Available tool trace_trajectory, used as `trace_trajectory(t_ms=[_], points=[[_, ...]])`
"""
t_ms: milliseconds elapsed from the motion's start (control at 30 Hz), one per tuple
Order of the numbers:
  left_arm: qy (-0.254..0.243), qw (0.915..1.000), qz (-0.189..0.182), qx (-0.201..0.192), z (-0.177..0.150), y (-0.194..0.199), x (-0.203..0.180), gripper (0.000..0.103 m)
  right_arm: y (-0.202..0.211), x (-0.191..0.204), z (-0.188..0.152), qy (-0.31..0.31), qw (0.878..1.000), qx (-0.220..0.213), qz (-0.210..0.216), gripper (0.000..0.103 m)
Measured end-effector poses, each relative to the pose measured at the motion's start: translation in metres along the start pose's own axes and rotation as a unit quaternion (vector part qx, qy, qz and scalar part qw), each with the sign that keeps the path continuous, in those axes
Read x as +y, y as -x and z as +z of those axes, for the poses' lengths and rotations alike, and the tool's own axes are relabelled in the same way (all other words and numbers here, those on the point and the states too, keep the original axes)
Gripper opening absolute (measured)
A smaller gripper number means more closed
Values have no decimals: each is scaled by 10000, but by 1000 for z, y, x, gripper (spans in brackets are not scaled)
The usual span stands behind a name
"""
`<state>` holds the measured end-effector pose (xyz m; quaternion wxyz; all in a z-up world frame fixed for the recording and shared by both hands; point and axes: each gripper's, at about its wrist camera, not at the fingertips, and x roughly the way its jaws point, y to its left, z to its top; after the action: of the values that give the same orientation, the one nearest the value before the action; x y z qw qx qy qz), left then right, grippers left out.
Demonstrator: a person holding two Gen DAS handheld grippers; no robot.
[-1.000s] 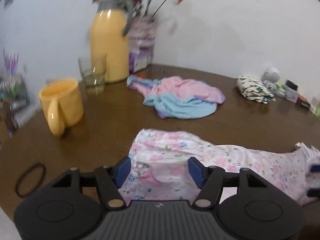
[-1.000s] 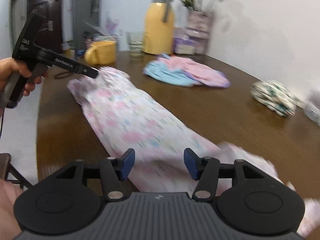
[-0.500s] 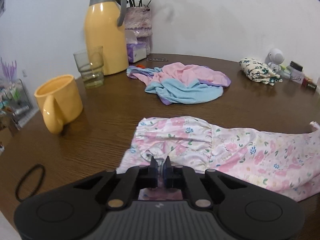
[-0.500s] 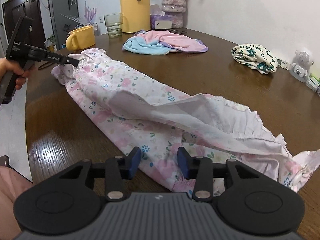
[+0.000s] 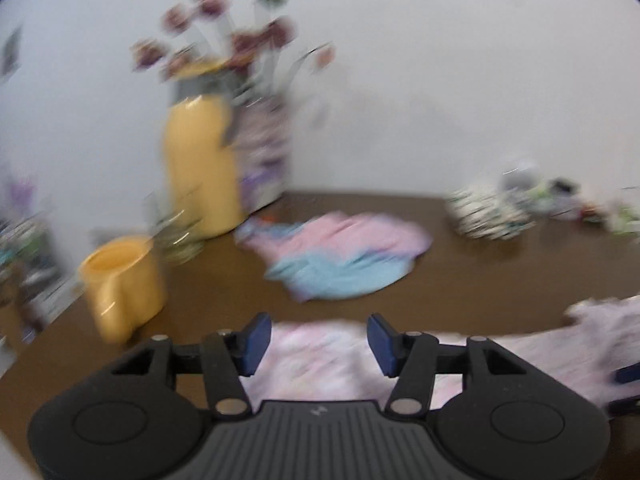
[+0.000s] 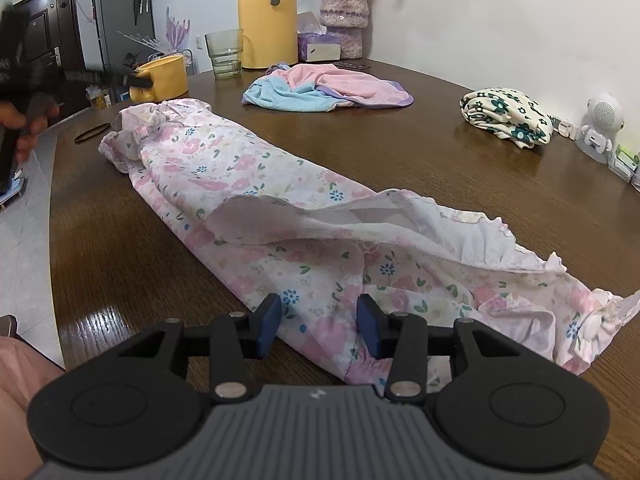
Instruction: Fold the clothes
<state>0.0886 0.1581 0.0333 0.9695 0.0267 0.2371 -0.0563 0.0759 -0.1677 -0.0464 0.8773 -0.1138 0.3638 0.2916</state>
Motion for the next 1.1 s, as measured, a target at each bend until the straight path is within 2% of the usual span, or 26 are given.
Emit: trace_trajectory(t_ms=[67,167,233,267,300,433,500,567,633,667,700,733,767,833,900,1000,1100], points=[[-356,9974,-631,60,7,-4,-29,56,0,0,0,-8,10000,-4,7,44],[-979,9861,-1326,230,7,-19,-81,54,11,-6,3,-116,9998,-128,59,43],[-1260,9785,-1575,426,0,-32,-107,33,29,-17,7,-245,9991,-358,12,43],[-1385,9744,-1679,572,-4,-40,-118,11,38,-23,9,-310,9984,-473,-12,43],[-1468,9709,-1756,704,-8,-46,-125,3,46,-32,11,-381,9976,-562,-92,43],[-1744,9574,-1970,1186,-28,-63,-142,3,72,-87,16,-875,9904,-656,-839,44],[-1888,9512,-2011,1383,-37,-69,-147,4,76,-120,15,-1254,9841,-524,-1141,46],[-1868,9523,-1994,1357,-32,-67,-147,11,75,-151,11,-1673,9783,-362,-1169,47],[-1713,9568,-2032,1176,-14,-67,-145,17,72,-177,5,-2142,9714,-210,-997,47],[-1595,9598,-2047,1073,-1,-69,-145,31,70,-184,3,-2258,9698,-165,-913,47],[-1490,9618,-2072,994,13,-73,-147,51,68,-188,3,-2296,9695,-123,-850,47],[-1393,9632,-2104,925,26,-78,-150,60,65,-190,4,-2306,9698,-81,-795,47],[-1335,9610,-2219,970,38,-87,-155,71,62,-192,6,-2285,9704,-44,-777,47],[-1256,9510,-2530,1259,57,-113,-167,72,57,-195,8,-2212,9721,40,-780,49],[-1206,9390,-2700,1758,63,-146,-184,72,51,-196,10,-2155,9733,143,-774,49],[-1175,9225,-2669,2529,58,-192,-202,67,49,-201,8,-2126,9745,252,-668,49],[-1152,9064,-2691,3045,51,-217,-209,60,45,-207,8,-2143,9746,367,-536,48]])
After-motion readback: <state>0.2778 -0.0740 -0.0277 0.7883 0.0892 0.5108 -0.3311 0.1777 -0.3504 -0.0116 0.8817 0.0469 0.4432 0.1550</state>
